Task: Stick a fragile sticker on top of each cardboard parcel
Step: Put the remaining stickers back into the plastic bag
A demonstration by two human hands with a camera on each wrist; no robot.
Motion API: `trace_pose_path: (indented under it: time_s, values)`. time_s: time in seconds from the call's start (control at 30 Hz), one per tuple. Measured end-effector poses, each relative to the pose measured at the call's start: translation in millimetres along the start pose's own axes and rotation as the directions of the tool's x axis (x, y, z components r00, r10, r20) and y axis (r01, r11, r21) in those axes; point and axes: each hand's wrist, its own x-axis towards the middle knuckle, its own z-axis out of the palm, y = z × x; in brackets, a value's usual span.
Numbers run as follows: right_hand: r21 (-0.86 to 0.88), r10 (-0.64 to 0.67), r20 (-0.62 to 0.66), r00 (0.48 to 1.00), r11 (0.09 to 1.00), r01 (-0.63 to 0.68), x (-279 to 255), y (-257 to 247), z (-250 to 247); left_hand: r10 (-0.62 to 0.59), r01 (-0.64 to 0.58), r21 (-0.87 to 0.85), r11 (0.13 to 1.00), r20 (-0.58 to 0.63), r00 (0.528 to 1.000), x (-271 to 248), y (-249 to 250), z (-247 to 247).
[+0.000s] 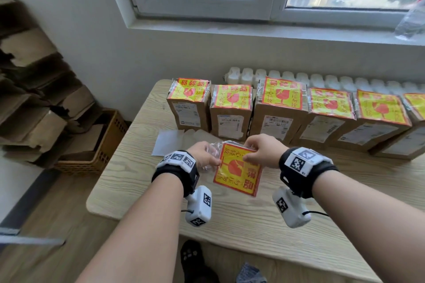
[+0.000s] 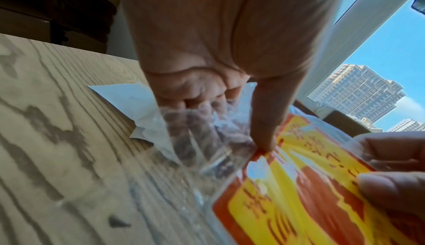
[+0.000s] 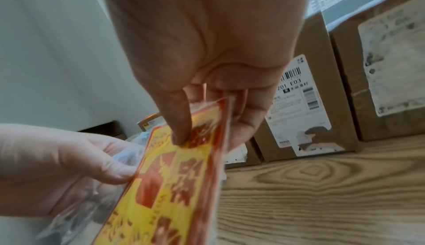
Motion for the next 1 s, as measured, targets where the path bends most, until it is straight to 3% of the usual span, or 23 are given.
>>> trace_pose_path:
  time_s: [0.17,0.4,0.53,0.73,0.9,1.0]
  values:
    - [0.116,0.100,0.068,0.993,0.987,-0.108,19,2,17,-0.086,0.087,0.012,0.996,-0.083,0.993,11,-25,-17]
    - [0.166,0.170,0.041,0.985,0.971,-0.175,63,-18,56,-0.245,0.263,0.118,0.958,-0.149,0.958,29,-61,-47]
    - [0.163,0.194,0.120,0.974,0.964,-0.212,85,-26,75,-0.315,0.335,0.182,0.925,-0.128,0.940,41,-79,-61]
    - [0.140,0.227,0.116,0.967,0.960,-0.242,103,-26,95,-0.296,0.338,0.252,0.907,-0.192,0.936,60,-90,-70]
    - [0.089,0.247,0.067,0.967,0.964,-0.252,106,-22,94,-0.202,0.299,0.422,0.856,-0.260,0.944,67,-97,-63]
    - [0.100,0.259,0.063,0.964,0.959,-0.264,100,-19,89,-0.218,0.321,0.432,0.843,-0.270,0.938,67,-94,-55]
